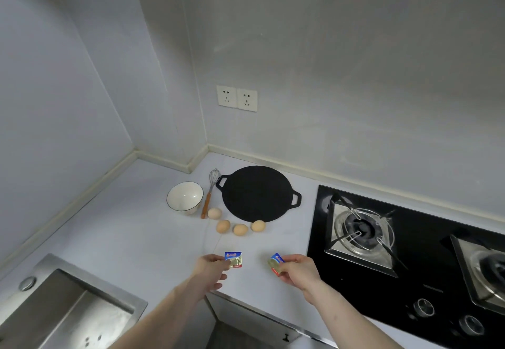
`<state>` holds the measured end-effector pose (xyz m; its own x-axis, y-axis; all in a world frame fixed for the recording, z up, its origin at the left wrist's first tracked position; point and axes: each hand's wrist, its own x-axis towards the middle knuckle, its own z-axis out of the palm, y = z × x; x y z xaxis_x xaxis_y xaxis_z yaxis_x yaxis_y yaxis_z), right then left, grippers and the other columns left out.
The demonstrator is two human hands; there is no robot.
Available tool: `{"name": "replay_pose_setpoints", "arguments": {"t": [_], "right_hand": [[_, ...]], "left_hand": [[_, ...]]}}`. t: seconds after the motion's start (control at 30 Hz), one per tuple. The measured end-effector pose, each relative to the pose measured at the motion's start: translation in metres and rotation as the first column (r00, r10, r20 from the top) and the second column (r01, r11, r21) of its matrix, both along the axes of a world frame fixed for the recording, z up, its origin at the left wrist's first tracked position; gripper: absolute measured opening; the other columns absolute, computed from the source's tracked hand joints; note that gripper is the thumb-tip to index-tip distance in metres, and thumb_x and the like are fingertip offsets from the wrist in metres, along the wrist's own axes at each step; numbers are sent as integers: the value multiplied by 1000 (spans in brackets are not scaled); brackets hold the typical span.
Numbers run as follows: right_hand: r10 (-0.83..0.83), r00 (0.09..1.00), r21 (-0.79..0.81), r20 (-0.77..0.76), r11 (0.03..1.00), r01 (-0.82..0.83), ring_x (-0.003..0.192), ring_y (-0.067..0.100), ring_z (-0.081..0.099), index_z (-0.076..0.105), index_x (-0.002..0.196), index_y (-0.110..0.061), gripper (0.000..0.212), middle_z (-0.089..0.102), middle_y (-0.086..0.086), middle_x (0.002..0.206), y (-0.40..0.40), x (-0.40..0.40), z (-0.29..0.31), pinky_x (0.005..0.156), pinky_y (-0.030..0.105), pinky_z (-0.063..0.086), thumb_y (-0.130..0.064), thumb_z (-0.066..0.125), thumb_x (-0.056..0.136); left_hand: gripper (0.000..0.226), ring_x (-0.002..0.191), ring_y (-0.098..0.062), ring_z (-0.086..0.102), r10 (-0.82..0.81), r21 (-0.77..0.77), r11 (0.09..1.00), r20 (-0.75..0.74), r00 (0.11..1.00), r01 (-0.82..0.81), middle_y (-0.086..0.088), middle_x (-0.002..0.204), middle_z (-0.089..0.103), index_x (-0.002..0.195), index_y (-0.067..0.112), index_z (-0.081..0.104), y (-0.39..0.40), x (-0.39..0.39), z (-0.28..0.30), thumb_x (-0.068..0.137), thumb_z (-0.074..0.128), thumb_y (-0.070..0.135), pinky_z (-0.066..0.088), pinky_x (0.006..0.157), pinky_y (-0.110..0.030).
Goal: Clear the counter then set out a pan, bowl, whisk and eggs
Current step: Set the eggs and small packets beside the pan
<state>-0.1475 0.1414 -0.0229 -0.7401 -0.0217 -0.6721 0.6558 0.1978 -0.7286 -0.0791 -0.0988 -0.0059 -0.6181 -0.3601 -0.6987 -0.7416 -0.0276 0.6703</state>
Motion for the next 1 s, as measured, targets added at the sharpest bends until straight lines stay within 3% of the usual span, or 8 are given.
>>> {"name": "replay_pose_setpoints", "arguments": {"t": [0.23,0.4,0.63,0.77,0.87,1.0], "right_hand": [[2,996,118,85,993,-12,78,22,78,71,98,-10,25,76,13,100,-8,-8,-22,54,24,56,4,71,77],[51,997,181,54,982,-60,76,20,74,73,97,-13,20,74,11,100,-29,-24,-30,49,21,55,-3,75,79],[119,993,217,-15,970,-113,84,22,74,68,97,-20,24,72,2,99,-61,-46,-50,80,38,64,-11,75,75],[192,977,298,-93,942,-156,95,20,62,59,99,-20,20,63,-3,104,-66,-40,-56,84,28,53,-18,73,85],[302,935,407,-185,890,-207,97,20,58,55,103,-19,16,56,0,113,-63,-25,-64,85,23,46,-9,58,92],[489,853,506,-181,790,-345,94,19,64,56,100,-30,26,55,-3,118,-65,-9,-70,89,29,51,-7,54,89]], "left_hand": [[16,69,-15,64,6,-53,999,111,994,0,-4,96,74,103,13,69,-5,-8,-28,89,66,19,46,51,-23],[14,67,-15,63,-14,-105,994,147,989,29,-6,85,69,100,12,70,-9,-21,-38,88,63,14,44,49,-21],[10,64,-20,60,-18,-170,985,127,992,39,-5,76,65,93,18,67,-21,-49,-52,86,60,16,44,48,-22],[29,76,-23,66,-33,-247,967,105,994,58,-4,95,70,109,20,64,-27,-45,-73,80,62,26,58,66,-33],[32,99,-19,64,-203,-423,879,82,976,218,4,118,63,122,23,59,-19,-28,-70,90,60,25,48,80,-26],[37,97,-13,63,-510,-601,655,97,855,458,14,142,36,128,31,57,-6,-11,-73,92,54,25,51,87,-28]]}}
